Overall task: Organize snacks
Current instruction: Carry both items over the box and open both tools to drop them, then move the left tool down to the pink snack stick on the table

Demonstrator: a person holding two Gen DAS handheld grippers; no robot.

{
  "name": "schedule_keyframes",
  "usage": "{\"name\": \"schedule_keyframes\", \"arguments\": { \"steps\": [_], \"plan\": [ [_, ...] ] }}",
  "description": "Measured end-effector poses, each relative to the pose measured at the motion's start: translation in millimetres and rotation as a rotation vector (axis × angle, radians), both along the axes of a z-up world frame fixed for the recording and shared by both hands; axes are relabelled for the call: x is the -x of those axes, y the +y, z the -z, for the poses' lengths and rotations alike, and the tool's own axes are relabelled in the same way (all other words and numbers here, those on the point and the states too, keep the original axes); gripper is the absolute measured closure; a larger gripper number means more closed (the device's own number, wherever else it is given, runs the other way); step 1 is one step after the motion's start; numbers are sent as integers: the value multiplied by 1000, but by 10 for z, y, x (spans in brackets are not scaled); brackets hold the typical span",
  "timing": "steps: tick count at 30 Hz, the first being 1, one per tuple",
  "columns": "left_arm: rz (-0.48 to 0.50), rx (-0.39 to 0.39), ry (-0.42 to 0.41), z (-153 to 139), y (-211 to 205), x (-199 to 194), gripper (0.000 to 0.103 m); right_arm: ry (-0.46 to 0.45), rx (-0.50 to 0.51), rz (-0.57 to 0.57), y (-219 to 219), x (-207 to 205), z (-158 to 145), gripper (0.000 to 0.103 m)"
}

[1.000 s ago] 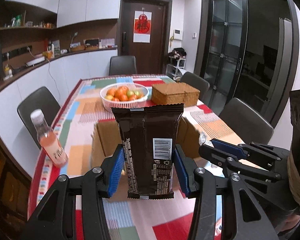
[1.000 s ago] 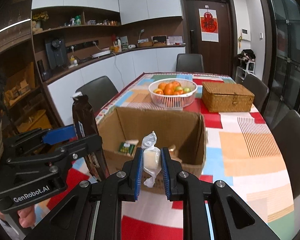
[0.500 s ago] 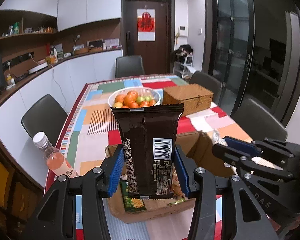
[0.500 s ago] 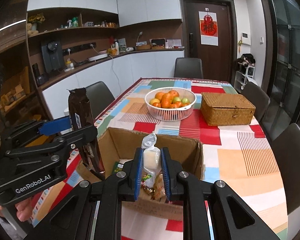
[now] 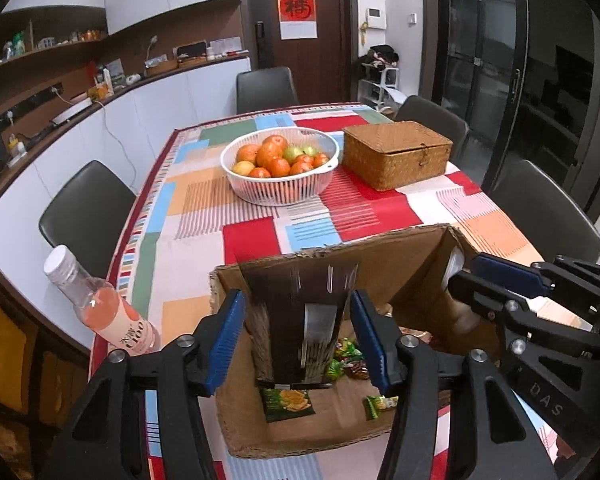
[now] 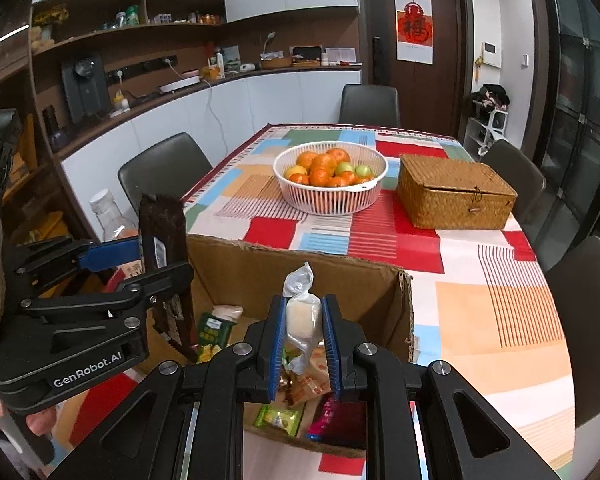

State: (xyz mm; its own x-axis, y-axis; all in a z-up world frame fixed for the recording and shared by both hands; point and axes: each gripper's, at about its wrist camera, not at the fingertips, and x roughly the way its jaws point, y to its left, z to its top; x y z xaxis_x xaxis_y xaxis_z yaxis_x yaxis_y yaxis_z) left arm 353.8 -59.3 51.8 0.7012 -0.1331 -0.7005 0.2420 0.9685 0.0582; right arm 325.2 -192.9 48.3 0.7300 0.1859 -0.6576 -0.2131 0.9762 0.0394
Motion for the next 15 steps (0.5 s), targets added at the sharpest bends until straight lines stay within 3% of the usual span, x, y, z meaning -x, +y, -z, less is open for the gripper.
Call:
{"name": "schedule_keyframes", "arguments": {
  "steps": [2, 3, 15],
  "plan": [
    [-3, -2, -10, -24, 7, 39, 45, 4, -5, 1, -8, 7, 7, 69],
    [-4, 0, -17, -36, 20, 69, 44, -1, -5, 4, -11, 24, 1, 67],
    [68, 34, -103, -184, -84, 731, 37, -45, 1, 25, -160, 591, -38, 61]
  ]
}}
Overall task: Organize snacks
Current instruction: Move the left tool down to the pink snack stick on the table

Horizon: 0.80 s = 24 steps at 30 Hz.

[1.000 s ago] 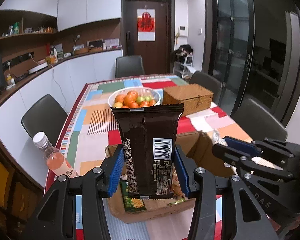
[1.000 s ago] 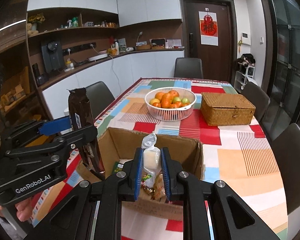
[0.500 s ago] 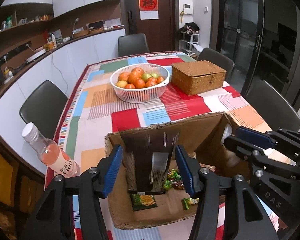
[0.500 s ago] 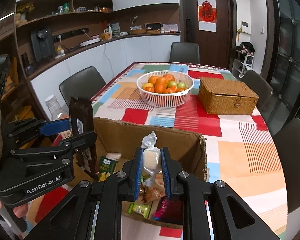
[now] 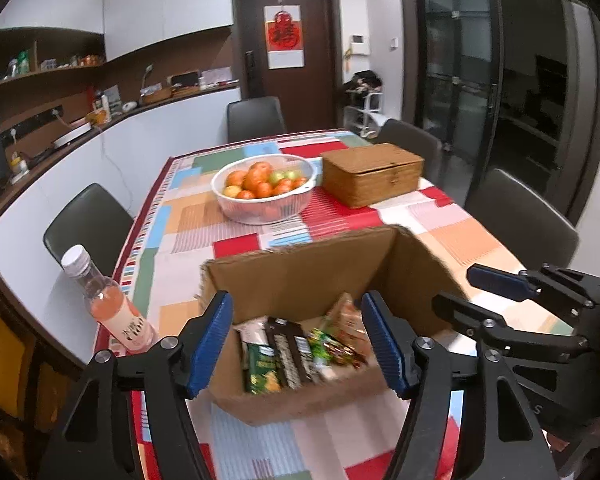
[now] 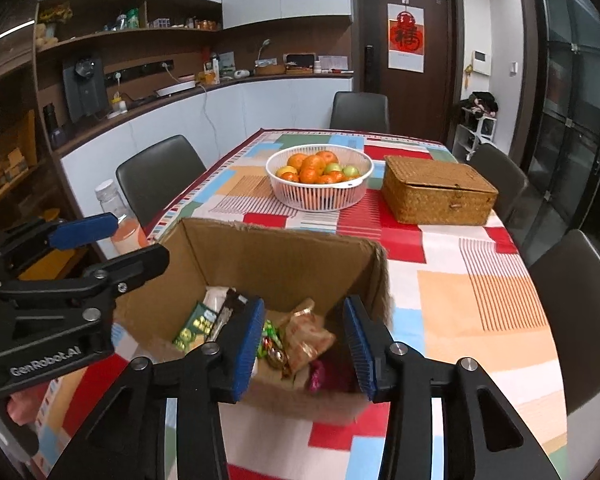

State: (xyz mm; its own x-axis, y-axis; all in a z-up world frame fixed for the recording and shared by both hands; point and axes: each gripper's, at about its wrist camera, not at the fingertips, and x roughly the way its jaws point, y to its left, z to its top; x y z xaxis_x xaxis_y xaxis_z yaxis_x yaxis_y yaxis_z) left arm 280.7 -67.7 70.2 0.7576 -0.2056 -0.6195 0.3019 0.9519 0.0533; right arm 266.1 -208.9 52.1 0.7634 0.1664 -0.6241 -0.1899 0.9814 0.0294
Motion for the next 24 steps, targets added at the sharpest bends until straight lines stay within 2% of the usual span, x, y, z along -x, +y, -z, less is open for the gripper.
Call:
{"name": "schedule_keyframes", "arguments": {
  "steps": [7, 10, 14, 19, 24],
  "plan": [
    [85, 6, -24, 21, -221, 420, 34, -11, -28, 44, -252, 500, 20, 60],
    [131, -3, -26, 62, -328, 577, 34, -11, -32, 81, -373, 701, 53, 55],
    [210, -29, -10, 185, -504, 785, 33, 1, -32, 116, -516, 934, 133, 55],
    [303, -74, 37, 416, -725, 988, 33, 59, -7, 147, -674, 1177, 347, 55],
    [369, -113, 99, 670, -883, 1124, 33, 159, 3, 176, -801, 1343, 648, 55]
  ]
}}
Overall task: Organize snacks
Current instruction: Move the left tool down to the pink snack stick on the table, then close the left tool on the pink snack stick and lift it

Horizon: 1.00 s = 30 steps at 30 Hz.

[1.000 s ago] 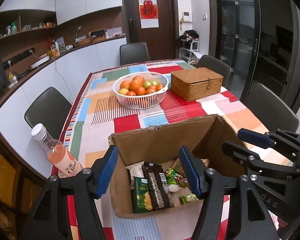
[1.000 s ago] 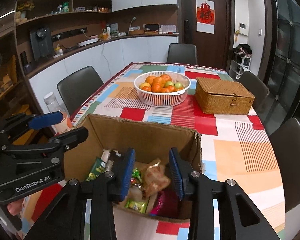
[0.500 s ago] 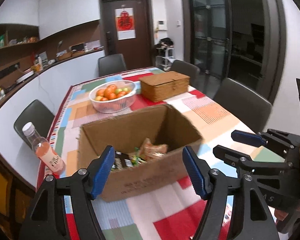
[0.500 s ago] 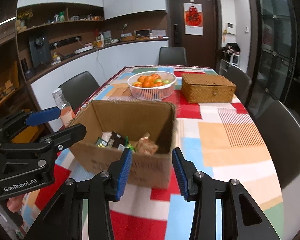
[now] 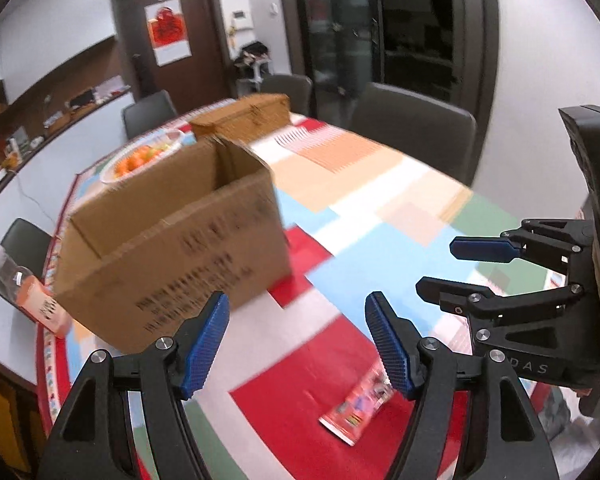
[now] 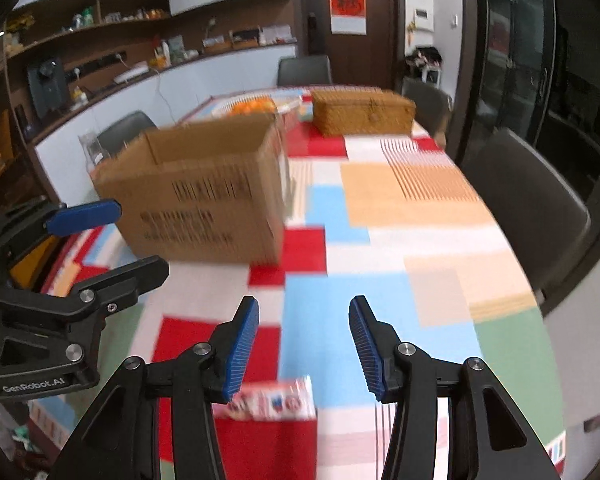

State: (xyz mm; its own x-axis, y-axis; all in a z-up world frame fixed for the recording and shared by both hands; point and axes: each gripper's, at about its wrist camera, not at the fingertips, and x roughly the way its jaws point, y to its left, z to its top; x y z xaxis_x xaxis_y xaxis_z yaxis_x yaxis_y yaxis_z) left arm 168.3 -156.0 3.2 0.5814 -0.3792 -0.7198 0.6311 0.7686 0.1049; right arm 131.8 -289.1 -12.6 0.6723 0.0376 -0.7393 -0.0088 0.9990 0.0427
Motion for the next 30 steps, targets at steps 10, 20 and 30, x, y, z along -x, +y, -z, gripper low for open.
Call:
{"name": "schedule_keyframes", "arguments": {
  "steps": [10, 20, 30],
  "plan": [
    [114, -93, 125, 542, -143, 262, 33, 187, -41, 35, -57, 330, 560, 55],
    [140, -144, 227, 915, -181, 281, 33, 311, -66, 48, -39, 453, 895, 55],
    [133, -180, 259, 1184, -275, 203, 34, 348, -71, 55, -35, 442, 977, 55]
  ]
}}
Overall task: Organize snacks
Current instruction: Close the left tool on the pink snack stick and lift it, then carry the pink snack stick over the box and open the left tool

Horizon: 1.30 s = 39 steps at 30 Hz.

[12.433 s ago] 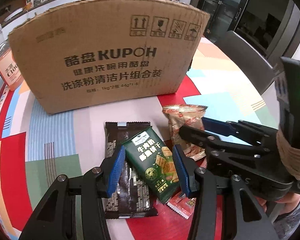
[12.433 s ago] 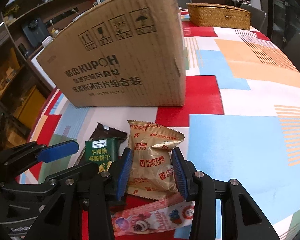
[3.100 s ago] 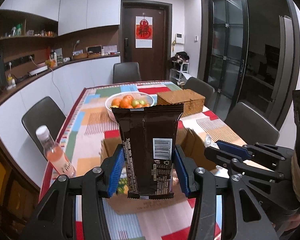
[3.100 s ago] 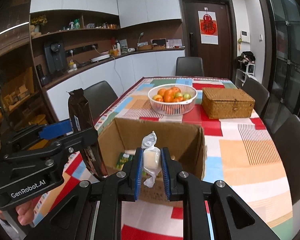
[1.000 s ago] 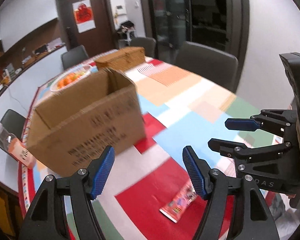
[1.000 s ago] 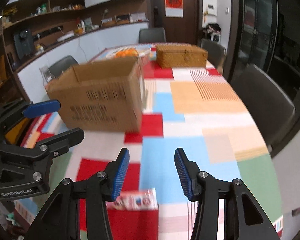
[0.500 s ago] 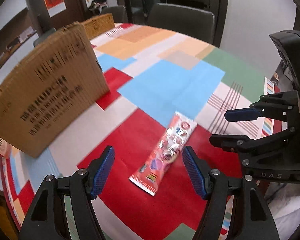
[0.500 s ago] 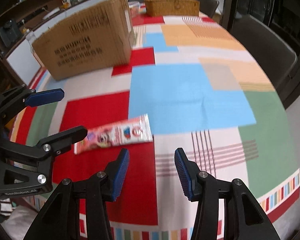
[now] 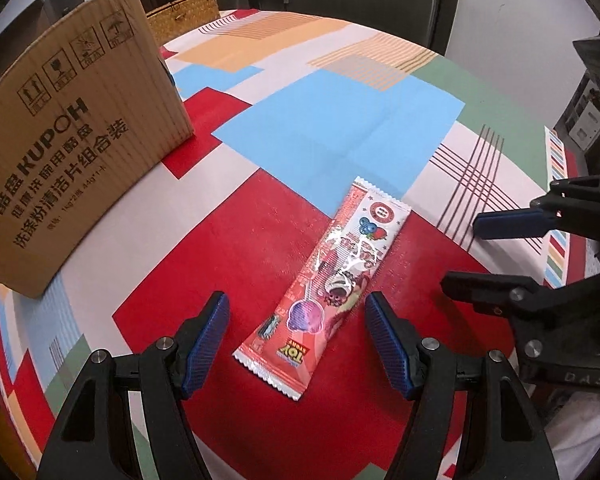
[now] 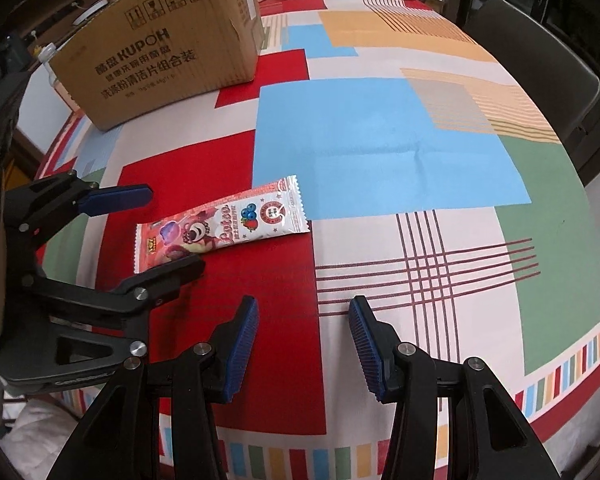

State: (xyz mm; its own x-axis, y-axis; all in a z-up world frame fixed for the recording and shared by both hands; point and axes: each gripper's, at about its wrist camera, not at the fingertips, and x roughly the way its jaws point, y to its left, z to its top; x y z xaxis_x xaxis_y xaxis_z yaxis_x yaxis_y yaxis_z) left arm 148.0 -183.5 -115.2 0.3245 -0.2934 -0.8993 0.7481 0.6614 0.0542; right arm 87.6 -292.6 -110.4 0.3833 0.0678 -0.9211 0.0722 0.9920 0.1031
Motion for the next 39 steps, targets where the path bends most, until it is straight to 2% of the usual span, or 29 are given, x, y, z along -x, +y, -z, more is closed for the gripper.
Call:
{"name": "schedule_keyframes", "arguments": {
  "steps": [2, 5, 9, 14, 18, 23, 31, 39],
  "plan": [
    [-4, 5, 8, 21, -16, -23, 37, -1, 1, 4, -10, -7, 3, 55],
    [-14, 38, 48, 29, -35, -66, 48, -3, 5, 11, -27, -25, 6, 55],
    [-24, 51, 48, 18, -75, -77, 65, -8, -3, 22, -61, -43, 10, 55],
    [-72, 76, 55, 14, -58, -117, 75, -17, -13, 41, -114, -72, 8, 55],
    [-126, 122, 95, -7, 13, -172, 77, -21, -11, 53, -126, -114, 9, 55],
    [-172, 170, 100, -90, 115, -170, 77, -23, -21, 55, -115, -156, -4, 55],
    [-228, 223, 67, -273, 280, -199, 77, -48, -15, 34, -30, -234, -115, 55],
    [-266, 269, -1, -518, 435, -281, 77, -120, 12, 0, 91, -379, -363, 55]
  ]
}}
